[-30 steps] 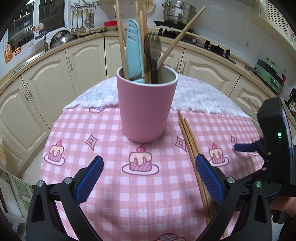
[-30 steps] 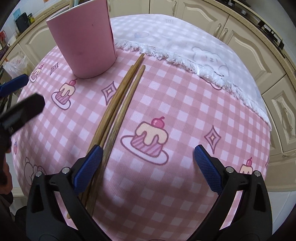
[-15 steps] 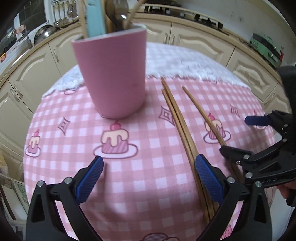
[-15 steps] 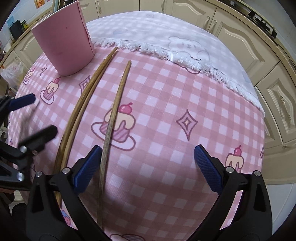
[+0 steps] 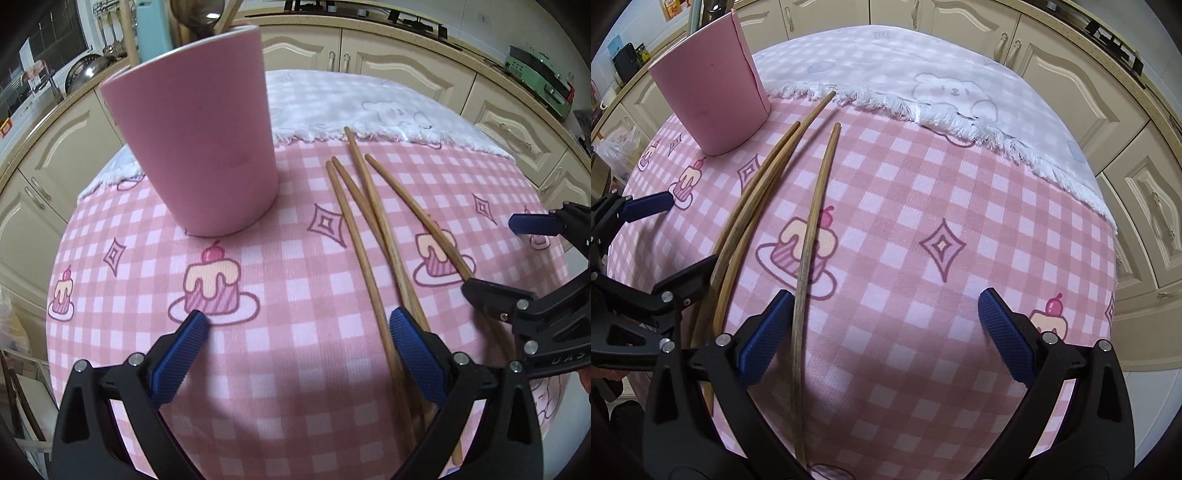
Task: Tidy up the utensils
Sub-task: 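Grasp a chopstick with the left gripper while the right gripper grasps another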
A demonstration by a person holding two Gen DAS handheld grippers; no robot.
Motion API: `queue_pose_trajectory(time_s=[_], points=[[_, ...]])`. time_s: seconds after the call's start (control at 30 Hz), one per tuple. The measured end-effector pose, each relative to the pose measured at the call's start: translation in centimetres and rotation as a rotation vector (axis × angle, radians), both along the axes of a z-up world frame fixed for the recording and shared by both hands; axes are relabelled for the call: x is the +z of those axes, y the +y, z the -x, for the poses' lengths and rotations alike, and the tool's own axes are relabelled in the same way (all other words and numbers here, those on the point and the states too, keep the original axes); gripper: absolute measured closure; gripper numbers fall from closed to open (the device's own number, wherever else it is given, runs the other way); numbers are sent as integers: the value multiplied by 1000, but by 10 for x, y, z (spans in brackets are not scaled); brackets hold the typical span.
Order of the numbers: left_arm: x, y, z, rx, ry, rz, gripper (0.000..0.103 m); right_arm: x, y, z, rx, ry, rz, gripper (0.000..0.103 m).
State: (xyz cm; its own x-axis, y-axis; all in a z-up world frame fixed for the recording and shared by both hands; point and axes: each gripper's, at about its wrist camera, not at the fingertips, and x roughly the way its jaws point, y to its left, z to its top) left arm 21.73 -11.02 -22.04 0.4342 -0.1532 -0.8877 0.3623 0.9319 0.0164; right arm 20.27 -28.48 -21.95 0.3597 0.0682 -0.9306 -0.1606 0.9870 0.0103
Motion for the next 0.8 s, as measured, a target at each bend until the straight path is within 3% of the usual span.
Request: queue_pose_trajectory(time_s=[0.23, 0.37, 0.47, 0.63, 0.73, 0.77, 0.8], points=[[1, -9, -14, -20, 13, -7, 6, 1, -2, -5, -3, 9, -2, 7], [6, -24, -28, -88, 29, -26, 23, 4, 3, -20, -1, 20, -1, 13], [9, -34, -35, -136, 43, -40, 40, 8, 10, -33, 15, 29, -12, 28], [9, -52, -51, -205, 81, -43, 52, 11, 26, -51, 49, 45, 9, 51], [10, -57, -56, -237, 90, -36, 83, 13, 33, -55, 84, 50, -6, 74], [10, -60, -57, -248, 96, -34, 94, 13, 35, -54, 94, 51, -18, 88], [11, -60, -57, -254, 96, -32, 98, 13, 35, -52, 97, 48, -31, 95]])
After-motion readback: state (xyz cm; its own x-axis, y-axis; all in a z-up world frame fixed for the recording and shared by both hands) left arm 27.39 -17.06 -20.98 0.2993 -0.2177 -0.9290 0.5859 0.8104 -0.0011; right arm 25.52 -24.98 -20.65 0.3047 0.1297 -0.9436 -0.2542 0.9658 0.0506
